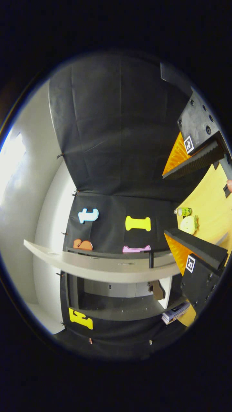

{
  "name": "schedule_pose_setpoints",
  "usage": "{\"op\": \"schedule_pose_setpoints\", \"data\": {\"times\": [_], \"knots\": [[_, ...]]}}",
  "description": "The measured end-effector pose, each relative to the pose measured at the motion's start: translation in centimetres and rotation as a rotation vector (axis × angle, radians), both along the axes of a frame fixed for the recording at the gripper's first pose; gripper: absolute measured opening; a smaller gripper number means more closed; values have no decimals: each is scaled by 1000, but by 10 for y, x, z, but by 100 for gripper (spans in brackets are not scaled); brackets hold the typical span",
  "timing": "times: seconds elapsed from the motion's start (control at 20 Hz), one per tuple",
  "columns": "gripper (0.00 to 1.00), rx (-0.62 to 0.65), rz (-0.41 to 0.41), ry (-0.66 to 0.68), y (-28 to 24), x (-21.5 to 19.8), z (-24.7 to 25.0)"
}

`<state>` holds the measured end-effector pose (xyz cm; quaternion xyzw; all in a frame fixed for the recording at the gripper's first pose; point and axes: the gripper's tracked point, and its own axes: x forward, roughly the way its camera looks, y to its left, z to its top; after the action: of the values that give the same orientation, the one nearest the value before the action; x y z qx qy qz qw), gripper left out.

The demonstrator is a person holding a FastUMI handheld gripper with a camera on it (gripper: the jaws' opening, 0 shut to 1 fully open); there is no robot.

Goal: Open the shoe cabinet door, grab the shoes and put them into the shoe cabinet, then close the shoe cabinet door.

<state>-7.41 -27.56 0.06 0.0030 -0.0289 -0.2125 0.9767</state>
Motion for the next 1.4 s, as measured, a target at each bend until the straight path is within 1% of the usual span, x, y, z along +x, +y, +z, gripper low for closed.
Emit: {"op": "schedule_pose_setpoints", "data": {"times": [0.15, 0.3, 0.35, 0.4, 0.45, 0.55, 0.7, 1.2, 1.4], "knots": [[98, 32, 13, 30, -8, 34, -12], [98, 82, 72, 44, 5, 57, -18], [98, 86, 92, 46, 9, 61, -18], [98, 86, 99, 50, 11, 62, -18], [96, 95, 103, 42, 11, 61, -17], [96, 128, 117, 48, 16, 63, -22], [96, 129, 119, 59, 30, 64, -20], [97, 132, 245, 72, 127, 63, -18], [98, 166, 321, 74, 173, 74, -15]]}}
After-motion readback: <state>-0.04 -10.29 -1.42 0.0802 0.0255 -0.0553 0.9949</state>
